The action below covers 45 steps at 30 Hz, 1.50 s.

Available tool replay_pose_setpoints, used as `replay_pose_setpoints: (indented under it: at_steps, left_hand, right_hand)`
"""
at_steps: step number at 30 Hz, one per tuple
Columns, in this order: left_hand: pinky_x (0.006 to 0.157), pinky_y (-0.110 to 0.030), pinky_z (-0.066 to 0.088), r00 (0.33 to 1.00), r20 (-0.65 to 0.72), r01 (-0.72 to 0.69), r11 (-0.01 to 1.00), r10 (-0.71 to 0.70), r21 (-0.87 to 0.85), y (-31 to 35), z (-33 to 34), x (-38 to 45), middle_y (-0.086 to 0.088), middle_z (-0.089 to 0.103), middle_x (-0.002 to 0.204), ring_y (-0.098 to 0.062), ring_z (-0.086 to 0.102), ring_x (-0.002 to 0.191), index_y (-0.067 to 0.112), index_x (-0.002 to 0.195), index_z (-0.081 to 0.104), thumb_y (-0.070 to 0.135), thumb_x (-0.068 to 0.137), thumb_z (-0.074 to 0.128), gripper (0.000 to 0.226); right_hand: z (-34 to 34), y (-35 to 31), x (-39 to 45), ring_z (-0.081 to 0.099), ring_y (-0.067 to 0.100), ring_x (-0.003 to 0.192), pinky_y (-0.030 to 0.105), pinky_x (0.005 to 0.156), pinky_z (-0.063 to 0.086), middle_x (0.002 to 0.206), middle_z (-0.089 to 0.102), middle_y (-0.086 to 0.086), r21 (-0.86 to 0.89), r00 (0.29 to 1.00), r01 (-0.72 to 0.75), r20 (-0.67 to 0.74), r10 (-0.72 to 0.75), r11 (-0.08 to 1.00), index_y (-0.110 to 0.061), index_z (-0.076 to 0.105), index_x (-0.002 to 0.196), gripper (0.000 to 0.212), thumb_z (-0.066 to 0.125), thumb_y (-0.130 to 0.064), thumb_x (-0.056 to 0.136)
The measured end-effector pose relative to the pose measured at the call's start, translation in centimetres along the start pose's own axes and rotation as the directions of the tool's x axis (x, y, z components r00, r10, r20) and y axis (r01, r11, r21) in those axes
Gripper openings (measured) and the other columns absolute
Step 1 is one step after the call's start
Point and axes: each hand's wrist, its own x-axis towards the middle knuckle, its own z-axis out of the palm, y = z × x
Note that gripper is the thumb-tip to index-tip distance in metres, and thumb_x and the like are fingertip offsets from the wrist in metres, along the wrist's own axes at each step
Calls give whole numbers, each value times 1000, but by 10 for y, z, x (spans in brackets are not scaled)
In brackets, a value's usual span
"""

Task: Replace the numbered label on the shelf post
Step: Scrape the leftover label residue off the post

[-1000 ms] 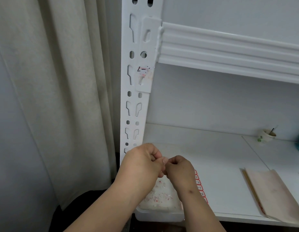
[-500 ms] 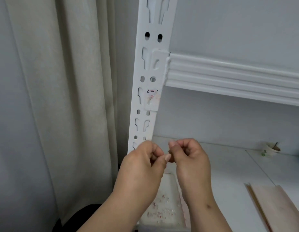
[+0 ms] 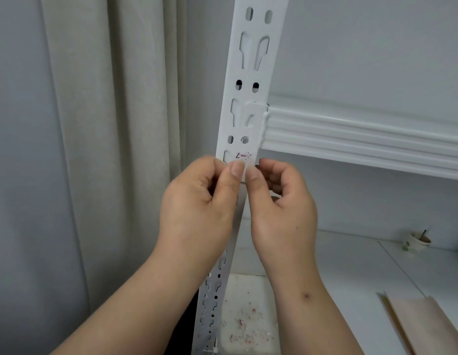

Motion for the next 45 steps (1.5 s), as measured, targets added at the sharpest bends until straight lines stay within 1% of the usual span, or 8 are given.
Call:
replay_pose_setpoints:
  at_steps: [2, 5, 11, 16, 20, 30, 37, 45]
  left_hand:
    - [46, -12, 41, 999, -15, 38, 997, -39, -69, -1, 0, 5, 4, 59, 59, -5, 51, 50, 17, 75, 59, 23, 91, 64, 17]
    - [50, -6, 40, 998, -14, 64, 988, -67, -141, -3, 2, 7, 11, 59, 66, 4, 51, 54, 18, 80, 61, 12, 88, 67, 12]
    - [61, -12, 45, 999, -39, -11, 995, 7, -97, -10, 8, 12, 4, 68, 83, 0, 57, 66, 27, 76, 67, 11, 86, 70, 19]
    - [75, -26, 54, 991, -49, -122, 992, 124, 32, -14, 11, 18, 12, 70, 84, -8, 65, 84, 28, 90, 71, 14, 86, 70, 14]
    - [66, -11, 46, 985, -71, -151, 983, 159, 101, -15, 12, 23, 13, 61, 79, -3, 56, 72, 31, 89, 63, 12, 83, 71, 21]
    - [56, -12, 44, 991, -111, -63, 997, 68, 42, -7, 20, 23, -1, 56, 68, -4, 50, 60, 25, 81, 54, 19, 77, 78, 25]
    - [50, -13, 42, 992, -114, -58, 998, 59, 11, -6, 22, 26, 9, 45, 59, -1, 43, 53, 22, 77, 54, 19, 77, 78, 24]
    - [50, -11, 40, 995, -81, -53, 998, 51, -25, -10, 16, 28, 9, 45, 58, -1, 44, 51, 28, 80, 53, 15, 79, 76, 26]
  right_hand:
    - [5, -1, 1, 61, 0, 100, 18, 82, 48, 104, 67, -15, 15, 1000, -15, -2, 15, 1000, -32, 59, 106, 20, 64, -39, 88]
    - [12, -1, 2, 62, 2, 102, 23, 89, 50, 105, 67, -15, 17, 999, -9, -41, 10, 1000, -32, 59, 105, 18, 64, -36, 88]
    - [16, 2, 3, 64, 3, 93, 34, 86, 53, 97, 69, -13, 47, 989, 37, -142, -30, 998, -26, 64, 101, 14, 67, -28, 87]
    - [21, 3, 6, 67, 2, 99, 35, 90, 54, 105, 72, -14, 97, 999, -1, 53, -4, 995, -33, 62, 115, 19, 54, -31, 97]
    - [23, 4, 6, 68, 2, 96, 34, 88, 55, 103, 73, -12, 113, 995, 9, 100, -20, 994, -31, 61, 119, 24, 47, -27, 100]
    - [23, 9, 5, 67, 11, 98, 41, 86, 54, 102, 71, -5, 101, 992, -15, 126, 2, 995, -31, 66, 107, 21, 45, -33, 101]
    - [5, -3, 10, 69, 0, 87, 17, 76, 54, 91, 76, -10, 203, 971, -84, 238, 34, 975, -24, 71, 101, 27, 45, -18, 101]
    - [11, -1, 5, 66, -7, 79, 5, 62, 47, 84, 74, -15, 192, 994, -99, -28, 106, 976, -27, 72, 97, 11, 65, -30, 89]
